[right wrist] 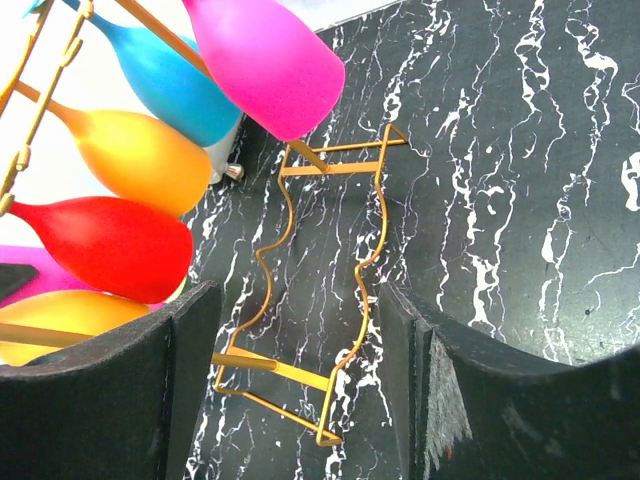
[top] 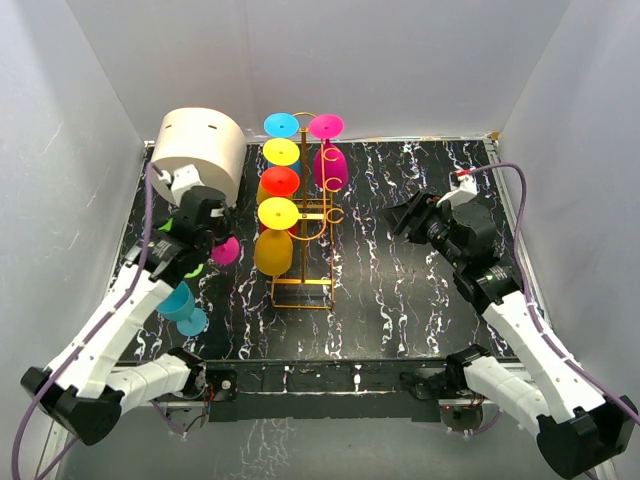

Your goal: Place the wine glass upside down on the wine glass rack

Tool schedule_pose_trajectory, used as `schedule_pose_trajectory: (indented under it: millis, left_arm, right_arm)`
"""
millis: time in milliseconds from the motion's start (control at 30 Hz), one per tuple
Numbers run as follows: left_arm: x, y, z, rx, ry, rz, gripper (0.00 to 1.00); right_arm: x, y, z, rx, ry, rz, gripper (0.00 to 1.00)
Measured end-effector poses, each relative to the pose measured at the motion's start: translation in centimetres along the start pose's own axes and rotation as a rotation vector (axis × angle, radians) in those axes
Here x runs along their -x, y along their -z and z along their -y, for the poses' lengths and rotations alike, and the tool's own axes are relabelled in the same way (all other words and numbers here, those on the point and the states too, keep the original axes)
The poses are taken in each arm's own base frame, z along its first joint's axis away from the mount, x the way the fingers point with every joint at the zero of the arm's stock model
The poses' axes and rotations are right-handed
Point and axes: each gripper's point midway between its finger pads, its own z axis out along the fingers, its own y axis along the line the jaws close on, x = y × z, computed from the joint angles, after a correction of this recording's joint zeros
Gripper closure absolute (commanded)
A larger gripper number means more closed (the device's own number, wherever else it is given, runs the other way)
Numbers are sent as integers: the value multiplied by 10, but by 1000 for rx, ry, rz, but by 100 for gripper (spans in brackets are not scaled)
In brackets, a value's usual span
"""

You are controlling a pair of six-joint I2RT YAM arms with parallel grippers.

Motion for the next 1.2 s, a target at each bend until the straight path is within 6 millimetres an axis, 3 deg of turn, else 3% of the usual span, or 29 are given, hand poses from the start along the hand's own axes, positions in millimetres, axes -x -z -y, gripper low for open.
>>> schedule_pose_trajectory:
  millis: [300,433,700,900,1033,1200]
  left_arm:
    - [94,73,-6,-102,74,303,100]
    - [128,105,-8,-169,91,432,100]
    - [168,163,12,-402,32,616,100]
    - [190,213,48,-669,-45,746,100]
    - [197,234,65,-791,-75,806,100]
    - [202,256,101,-987,-120,841,100]
  right_arm:
    - [18,13,-6,3,-40,79,38]
    - [24,17,-9,11,-55,105,43]
    - [30,25,-19,55,-113,141,36]
    - [34,28,-25,78,-160,152,35]
    - [33,28,-28,88,-191,142,35]
    - [35,33,-35,119,-227,142,33]
